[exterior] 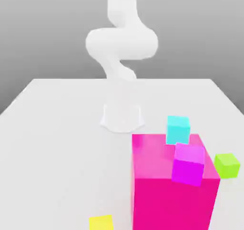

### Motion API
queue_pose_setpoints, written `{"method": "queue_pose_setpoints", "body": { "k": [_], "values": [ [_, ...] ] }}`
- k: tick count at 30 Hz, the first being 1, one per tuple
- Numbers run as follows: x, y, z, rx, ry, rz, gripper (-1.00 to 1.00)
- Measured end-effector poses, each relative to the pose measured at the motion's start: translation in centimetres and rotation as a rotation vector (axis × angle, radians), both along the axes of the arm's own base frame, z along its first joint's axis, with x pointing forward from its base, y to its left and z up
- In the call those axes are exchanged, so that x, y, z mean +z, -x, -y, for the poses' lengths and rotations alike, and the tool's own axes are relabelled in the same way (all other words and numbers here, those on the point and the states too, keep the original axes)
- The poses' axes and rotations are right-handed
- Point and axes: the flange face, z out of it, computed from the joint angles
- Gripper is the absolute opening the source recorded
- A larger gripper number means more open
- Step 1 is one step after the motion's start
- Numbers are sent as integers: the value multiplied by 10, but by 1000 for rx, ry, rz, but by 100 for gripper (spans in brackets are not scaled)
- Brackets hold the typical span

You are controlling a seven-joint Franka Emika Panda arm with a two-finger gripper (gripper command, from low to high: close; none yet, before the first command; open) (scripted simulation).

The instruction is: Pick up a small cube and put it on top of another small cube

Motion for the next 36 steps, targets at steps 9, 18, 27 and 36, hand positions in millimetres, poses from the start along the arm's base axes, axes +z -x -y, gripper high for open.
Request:
{"method": "queue_pose_setpoints", "body": {
  "k": [9,18,27,36],
  "values": [
    [-178,-51,-139,553,225,-233,0],
    [-363,17,-265,1143,465,-413,0],
    [-507,89,-296,1486,609,-516,0],
    [-531,90,-295,1489,610,-518,-100]
  ]
}}
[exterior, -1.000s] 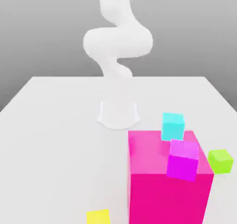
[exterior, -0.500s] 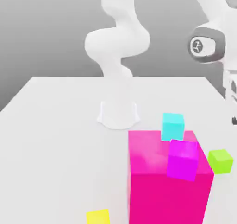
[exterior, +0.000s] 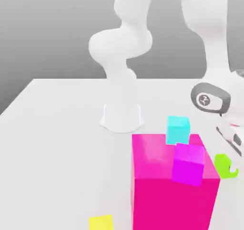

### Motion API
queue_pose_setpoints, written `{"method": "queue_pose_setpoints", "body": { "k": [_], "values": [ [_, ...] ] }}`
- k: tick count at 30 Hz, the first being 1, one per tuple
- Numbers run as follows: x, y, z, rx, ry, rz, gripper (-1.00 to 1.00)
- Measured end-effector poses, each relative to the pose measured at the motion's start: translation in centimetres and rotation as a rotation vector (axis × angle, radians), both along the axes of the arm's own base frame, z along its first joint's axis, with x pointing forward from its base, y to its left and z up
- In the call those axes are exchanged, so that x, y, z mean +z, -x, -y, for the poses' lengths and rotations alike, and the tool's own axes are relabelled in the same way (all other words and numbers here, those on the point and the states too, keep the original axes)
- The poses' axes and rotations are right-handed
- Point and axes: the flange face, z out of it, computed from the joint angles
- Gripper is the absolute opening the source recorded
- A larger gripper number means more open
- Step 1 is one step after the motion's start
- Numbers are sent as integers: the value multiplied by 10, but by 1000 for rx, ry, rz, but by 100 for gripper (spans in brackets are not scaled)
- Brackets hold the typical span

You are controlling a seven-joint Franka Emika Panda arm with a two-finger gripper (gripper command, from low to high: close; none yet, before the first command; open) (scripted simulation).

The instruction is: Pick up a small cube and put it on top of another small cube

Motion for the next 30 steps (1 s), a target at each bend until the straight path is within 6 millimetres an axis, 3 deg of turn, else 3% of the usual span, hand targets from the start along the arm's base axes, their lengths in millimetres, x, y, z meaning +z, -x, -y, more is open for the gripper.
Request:
{"method": "queue_pose_setpoints", "body": {
  "k": [5,7,10,16,22,23,24,26,27,30],
  "values": [
    [49,0,0,0,0,0,-100],
    [71,-21,3,-29,2,2,-100],
    [108,-71,18,-103,4,4,-100],
    [195,-168,88,-280,4,5,-100],
    [294,-227,182,-439,-1,0,-100],
    [304,-232,200,-466,-2,-1,-100],
    [301,-235,208,-479,-3,-2,-100],
    [276,-236,209,-478,-3,-2,-100],
    [264,-235,208,-475,-3,-3,100],
    [264,-234,205,-468,-3,-3,100]
  ]
}}
